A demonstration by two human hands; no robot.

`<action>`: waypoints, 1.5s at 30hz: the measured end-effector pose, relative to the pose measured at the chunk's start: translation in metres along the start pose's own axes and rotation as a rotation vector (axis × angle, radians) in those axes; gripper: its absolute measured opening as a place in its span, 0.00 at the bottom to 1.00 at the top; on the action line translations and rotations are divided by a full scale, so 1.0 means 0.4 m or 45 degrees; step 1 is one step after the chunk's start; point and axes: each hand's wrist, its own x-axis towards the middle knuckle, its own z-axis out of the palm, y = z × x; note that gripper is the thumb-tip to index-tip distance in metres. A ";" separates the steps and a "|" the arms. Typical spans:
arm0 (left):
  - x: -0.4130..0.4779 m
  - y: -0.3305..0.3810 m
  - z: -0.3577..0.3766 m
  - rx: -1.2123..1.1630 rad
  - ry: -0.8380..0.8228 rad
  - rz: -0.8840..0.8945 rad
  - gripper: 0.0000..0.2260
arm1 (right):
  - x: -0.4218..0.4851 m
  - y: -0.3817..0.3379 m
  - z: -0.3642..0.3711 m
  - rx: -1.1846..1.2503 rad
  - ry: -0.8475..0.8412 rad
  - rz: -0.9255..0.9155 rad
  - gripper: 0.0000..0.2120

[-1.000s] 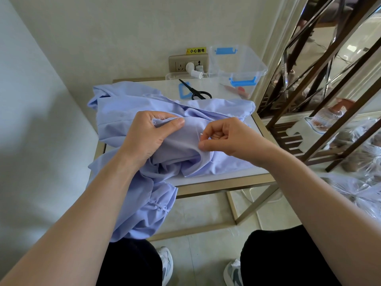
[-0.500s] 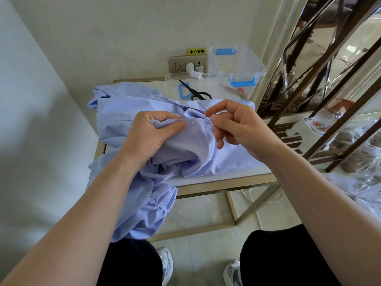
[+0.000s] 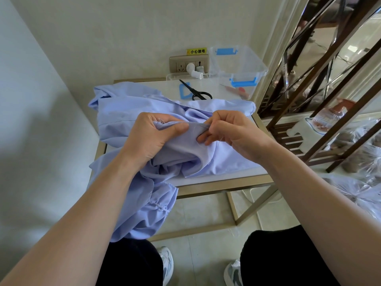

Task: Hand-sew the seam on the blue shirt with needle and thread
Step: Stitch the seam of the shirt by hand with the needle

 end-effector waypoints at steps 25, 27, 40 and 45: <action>0.004 -0.004 0.003 0.077 0.041 0.071 0.09 | -0.010 0.000 0.013 -0.075 0.119 0.008 0.05; 0.005 -0.005 0.001 0.074 0.037 0.076 0.08 | -0.010 -0.001 0.013 -0.078 0.121 0.014 0.05; 0.005 -0.012 0.004 0.106 0.071 0.077 0.10 | -0.015 0.000 0.016 -0.252 0.168 -0.003 0.13; 0.007 -0.013 0.005 0.112 0.076 0.067 0.09 | -0.012 0.004 0.015 -0.239 0.172 -0.009 0.12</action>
